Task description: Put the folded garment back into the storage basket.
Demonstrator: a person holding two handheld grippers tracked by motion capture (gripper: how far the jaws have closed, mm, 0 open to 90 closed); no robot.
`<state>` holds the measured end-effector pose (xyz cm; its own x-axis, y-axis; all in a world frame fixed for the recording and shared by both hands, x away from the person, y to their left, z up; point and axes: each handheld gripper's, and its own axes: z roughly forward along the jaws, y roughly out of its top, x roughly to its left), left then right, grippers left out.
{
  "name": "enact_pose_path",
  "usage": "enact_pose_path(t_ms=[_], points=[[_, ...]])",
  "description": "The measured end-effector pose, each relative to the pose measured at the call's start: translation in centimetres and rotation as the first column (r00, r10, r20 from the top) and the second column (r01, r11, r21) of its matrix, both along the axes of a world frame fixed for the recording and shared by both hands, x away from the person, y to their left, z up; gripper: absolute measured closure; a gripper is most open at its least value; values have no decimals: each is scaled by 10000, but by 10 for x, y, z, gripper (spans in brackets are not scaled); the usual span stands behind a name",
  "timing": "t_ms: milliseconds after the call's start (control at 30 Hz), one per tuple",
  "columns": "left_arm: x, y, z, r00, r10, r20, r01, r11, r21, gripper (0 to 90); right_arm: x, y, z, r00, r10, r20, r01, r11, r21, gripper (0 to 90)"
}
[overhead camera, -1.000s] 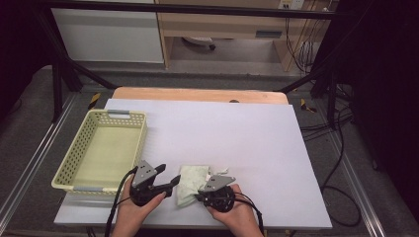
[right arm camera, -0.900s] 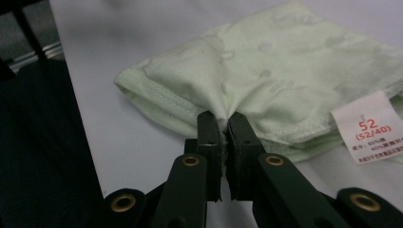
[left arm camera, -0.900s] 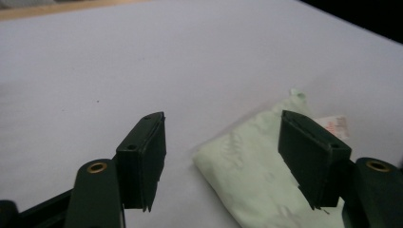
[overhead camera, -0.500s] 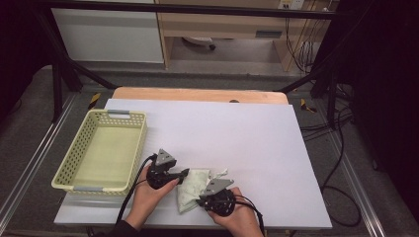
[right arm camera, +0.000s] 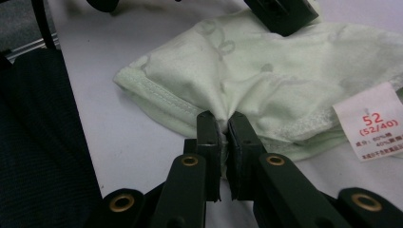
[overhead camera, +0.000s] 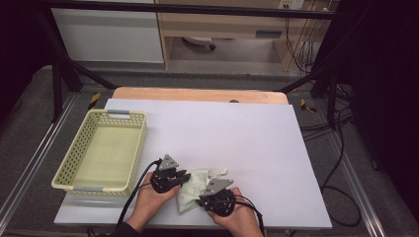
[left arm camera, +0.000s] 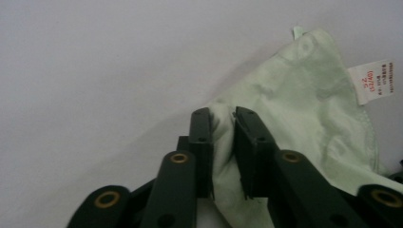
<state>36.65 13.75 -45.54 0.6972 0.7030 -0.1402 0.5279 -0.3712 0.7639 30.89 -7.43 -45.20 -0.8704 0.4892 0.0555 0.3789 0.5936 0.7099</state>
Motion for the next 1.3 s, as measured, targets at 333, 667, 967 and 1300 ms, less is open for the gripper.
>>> enact_pose_path(t_ms=[333,667,967,1300], points=[[-4,10,10,9968,468,649,-422,9966,-702,840,-1,0,7,9990,64,446,-80,9993,361,858],[-8,10,17,9952,483,856,-417,9961,-776,846,0,1,7,9985,27,541,-47,9993,378,858],[-9,9,30,9925,397,1154,-310,9967,-755,846,2,0,13,9974,-47,723,13,9989,465,858],[-10,4,45,9923,76,1240,6,9978,-662,846,4,-2,20,9968,-125,790,68,9974,719,858]])
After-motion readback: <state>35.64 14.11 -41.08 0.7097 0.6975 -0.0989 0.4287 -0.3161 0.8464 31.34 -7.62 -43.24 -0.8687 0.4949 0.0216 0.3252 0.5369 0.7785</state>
